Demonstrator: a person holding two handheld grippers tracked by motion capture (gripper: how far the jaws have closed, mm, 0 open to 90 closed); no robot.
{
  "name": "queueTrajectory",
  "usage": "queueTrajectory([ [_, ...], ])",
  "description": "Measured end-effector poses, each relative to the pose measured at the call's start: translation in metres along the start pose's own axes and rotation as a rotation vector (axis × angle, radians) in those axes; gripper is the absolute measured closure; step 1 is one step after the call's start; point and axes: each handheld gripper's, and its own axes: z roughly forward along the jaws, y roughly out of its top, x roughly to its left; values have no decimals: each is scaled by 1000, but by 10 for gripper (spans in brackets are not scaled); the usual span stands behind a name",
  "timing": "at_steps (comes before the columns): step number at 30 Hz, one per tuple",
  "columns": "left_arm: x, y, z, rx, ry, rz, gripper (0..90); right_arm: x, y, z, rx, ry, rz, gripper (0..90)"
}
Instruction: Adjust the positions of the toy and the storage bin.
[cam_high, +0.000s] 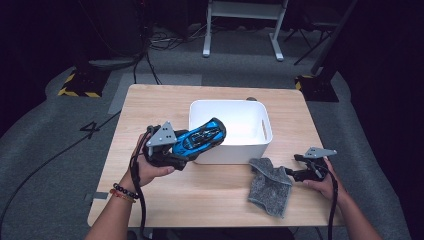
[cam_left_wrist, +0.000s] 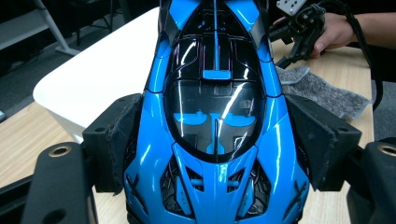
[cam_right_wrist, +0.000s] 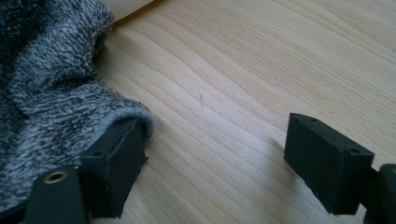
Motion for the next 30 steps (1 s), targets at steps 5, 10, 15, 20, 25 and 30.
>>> queueTrajectory([
  [5,7,8,4,-3,3,-9,242,0,0,0,0,1,0,204],
  [10,15,15,8,4,9,-7,242,0,0,0,1,3,-2,204],
  [15,24,24,14,7,11,-1,242,0,0,0,0,3,-2,204],
  [20,29,30,22,15,9,2,242,0,0,0,1,4,-2,204],
  [25,33,35,31,29,14,10,242,0,0,0,0,4,-2,203],
  [30,37,40,39,43,2,24,242,0,0,0,0,3,-2,204],
])
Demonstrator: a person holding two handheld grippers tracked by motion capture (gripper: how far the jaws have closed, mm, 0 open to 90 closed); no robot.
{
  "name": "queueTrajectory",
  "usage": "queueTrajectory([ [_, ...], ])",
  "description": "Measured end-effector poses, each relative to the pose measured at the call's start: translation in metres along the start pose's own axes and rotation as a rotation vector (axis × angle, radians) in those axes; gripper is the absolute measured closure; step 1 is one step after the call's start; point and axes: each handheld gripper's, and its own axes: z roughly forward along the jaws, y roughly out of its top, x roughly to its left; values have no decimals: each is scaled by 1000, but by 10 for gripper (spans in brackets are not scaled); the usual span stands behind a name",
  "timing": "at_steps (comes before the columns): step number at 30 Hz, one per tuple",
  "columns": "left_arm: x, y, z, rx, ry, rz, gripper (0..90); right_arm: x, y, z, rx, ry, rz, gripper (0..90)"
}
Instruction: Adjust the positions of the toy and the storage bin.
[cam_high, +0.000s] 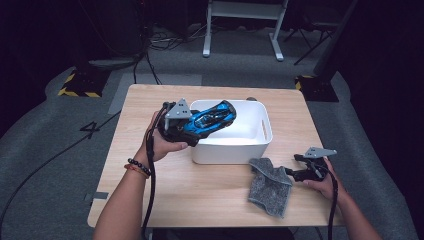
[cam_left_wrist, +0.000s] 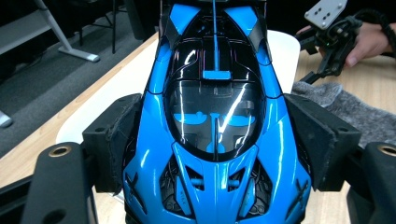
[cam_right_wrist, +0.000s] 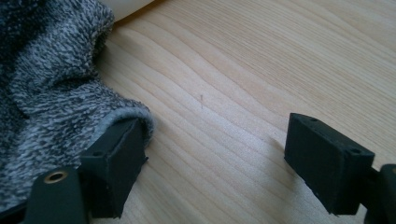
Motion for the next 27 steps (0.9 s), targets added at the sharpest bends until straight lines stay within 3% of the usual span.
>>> queueTrajectory([
  [9,10,4,11,42,-34,14,242,0,0,0,1,0,0,204],
  [27,22,3,49,222,-35,56,243,0,0,0,1,2,-1,204],
])
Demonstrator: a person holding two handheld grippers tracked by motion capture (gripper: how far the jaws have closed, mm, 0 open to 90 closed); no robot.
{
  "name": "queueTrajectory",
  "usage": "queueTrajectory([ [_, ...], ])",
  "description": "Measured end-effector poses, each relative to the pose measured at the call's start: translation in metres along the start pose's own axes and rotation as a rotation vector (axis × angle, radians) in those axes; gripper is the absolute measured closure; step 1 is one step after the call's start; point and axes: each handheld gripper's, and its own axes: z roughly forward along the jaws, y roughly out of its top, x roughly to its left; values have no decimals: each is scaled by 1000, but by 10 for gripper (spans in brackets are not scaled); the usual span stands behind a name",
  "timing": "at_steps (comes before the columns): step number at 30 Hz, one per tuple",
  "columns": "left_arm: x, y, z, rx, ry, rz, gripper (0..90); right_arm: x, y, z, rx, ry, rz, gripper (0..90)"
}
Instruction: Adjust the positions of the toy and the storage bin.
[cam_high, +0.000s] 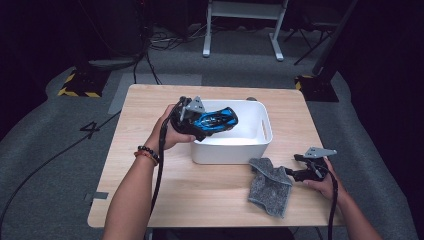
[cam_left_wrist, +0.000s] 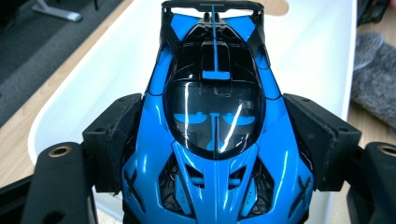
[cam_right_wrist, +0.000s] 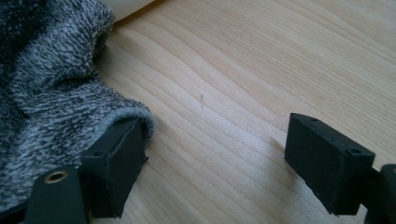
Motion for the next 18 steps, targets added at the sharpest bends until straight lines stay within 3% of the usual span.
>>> queueTrajectory([
  [7,0,2,13,81,-11,29,242,0,0,0,0,0,0,204],
  [18,4,4,28,162,-11,48,242,0,0,0,0,1,0,204],
])
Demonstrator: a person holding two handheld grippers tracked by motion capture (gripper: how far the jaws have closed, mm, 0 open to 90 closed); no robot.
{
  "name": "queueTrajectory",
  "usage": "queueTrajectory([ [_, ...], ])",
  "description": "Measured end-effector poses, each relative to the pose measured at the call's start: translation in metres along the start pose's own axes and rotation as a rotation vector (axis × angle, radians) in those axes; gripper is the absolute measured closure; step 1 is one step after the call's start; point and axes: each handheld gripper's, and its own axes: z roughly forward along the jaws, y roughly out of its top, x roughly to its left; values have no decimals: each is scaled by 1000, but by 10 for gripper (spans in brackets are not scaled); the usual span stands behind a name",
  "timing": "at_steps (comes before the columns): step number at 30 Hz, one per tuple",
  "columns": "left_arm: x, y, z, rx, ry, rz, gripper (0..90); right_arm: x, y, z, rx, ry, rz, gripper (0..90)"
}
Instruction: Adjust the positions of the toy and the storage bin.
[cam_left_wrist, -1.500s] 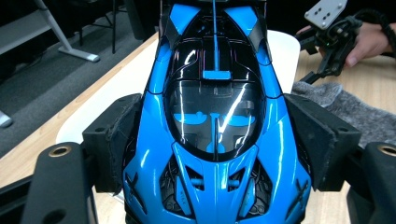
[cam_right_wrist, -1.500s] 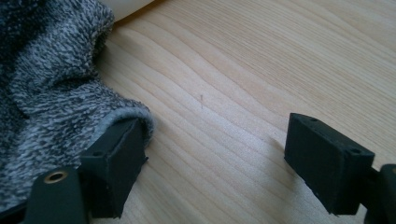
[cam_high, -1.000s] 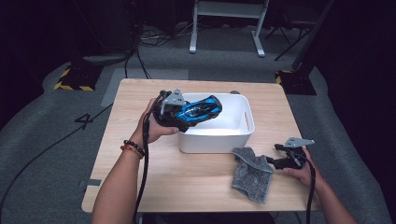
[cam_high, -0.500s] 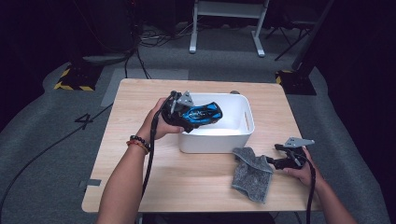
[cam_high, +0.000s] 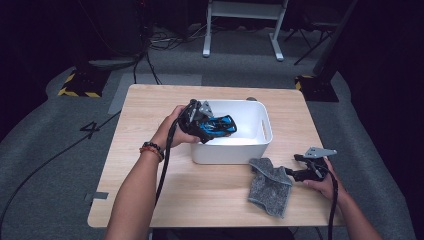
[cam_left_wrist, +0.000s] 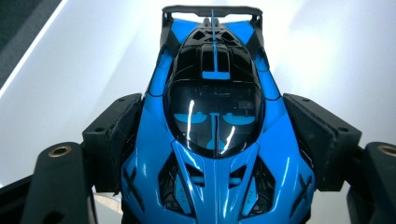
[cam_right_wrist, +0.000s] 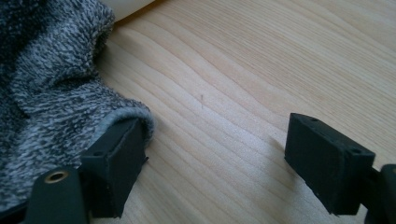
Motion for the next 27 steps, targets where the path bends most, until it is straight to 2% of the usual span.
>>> queueTrajectory([
  [5,1,6,7,64,-40,21,242,0,0,0,0,-1,1,204],
  [6,1,7,8,80,-36,29,242,0,0,0,0,-1,1,204],
  [13,-1,12,16,100,-59,42,242,0,0,0,0,0,1,204],
  [26,3,22,26,199,-117,55,242,0,0,0,0,0,1,204],
  [27,3,22,26,206,-124,45,241,0,0,0,0,0,1,204],
])
